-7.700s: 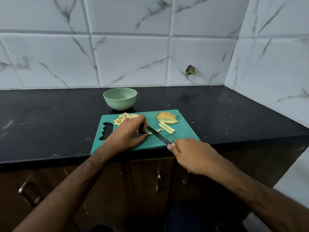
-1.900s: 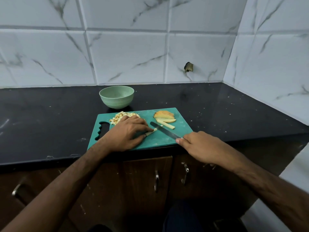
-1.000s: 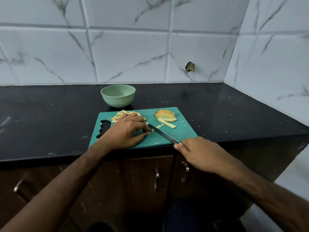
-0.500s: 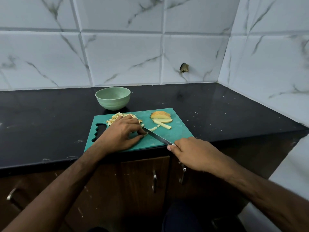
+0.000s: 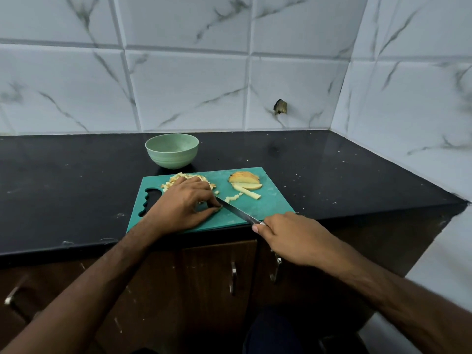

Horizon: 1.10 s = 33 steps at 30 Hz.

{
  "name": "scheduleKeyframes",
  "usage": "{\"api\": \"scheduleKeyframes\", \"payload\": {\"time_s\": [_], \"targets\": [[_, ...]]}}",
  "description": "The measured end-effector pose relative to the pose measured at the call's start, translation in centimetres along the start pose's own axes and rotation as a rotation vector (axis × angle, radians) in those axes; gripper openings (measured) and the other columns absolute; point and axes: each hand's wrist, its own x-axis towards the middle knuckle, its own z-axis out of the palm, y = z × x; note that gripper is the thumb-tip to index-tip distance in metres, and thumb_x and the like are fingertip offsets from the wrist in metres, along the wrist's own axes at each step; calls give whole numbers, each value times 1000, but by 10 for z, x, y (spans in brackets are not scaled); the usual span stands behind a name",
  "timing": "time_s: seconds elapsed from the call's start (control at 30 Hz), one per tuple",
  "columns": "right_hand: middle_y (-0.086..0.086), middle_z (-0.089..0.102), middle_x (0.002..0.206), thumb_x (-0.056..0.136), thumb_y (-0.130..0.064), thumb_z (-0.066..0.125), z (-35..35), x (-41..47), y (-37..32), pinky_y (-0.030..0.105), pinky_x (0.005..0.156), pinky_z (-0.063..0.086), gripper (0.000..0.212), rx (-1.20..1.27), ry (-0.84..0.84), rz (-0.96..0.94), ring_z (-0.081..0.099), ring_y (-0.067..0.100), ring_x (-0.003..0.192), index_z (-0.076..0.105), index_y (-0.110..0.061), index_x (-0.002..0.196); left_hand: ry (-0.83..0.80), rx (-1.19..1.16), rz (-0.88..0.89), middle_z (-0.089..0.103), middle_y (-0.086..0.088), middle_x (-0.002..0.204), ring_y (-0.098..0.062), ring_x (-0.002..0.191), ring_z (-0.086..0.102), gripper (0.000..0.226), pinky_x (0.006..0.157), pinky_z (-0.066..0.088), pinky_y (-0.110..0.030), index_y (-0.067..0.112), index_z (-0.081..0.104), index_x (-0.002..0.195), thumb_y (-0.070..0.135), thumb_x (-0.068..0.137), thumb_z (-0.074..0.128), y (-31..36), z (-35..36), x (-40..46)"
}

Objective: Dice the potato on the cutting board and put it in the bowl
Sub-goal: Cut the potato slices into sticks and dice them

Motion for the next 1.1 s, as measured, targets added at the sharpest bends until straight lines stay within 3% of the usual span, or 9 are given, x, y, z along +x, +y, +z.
{"api": "scheduleKeyframes", "payload": {"time_s": [0.7, 0.87, 1.0, 1.1], "targets": [[-3, 58, 76, 107, -56, 32, -5, -1, -9, 30, 56, 39, 47, -11, -42, -28, 57, 12, 67, 48, -24, 76, 15, 17, -4, 61, 16, 87, -8, 85, 55, 13, 77, 48, -42, 28, 67, 84, 40, 89, 69, -1, -6, -4], [-1, 56, 66, 107, -54, 35, -25, 5, 14, 20, 42, 42, 48, 232, -163, -10, 49, 5, 40, 51, -18, 80, 12, 43, -27, 60, 15, 93, -10, 92, 55, 24, 79, 41, -35, 30, 64, 90, 51, 90, 52, -1, -2, -2], [-6, 48, 50, 105, -55, 40, -32, 15, 41, 21, 38, 39, 47, 467, -130, 54, 41, 10, 37, 49, -18, 79, 9, 43, -30, 58, 12, 106, -14, 105, 57, 22, 85, 40, -35, 30, 60, 106, 44, 93, 49, -3, 1, -1], [-4, 42, 51, 106, -52, 43, -33, 33, 54, 21, 36, 35, 44, 599, -62, 31, 34, 10, 36, 47, -17, 80, -83, 58, 28, 59, 9, 123, -13, 120, 54, 34, 94, 41, -39, 30, 59, 124, 46, 99, 41, -4, 1, 6]]}}
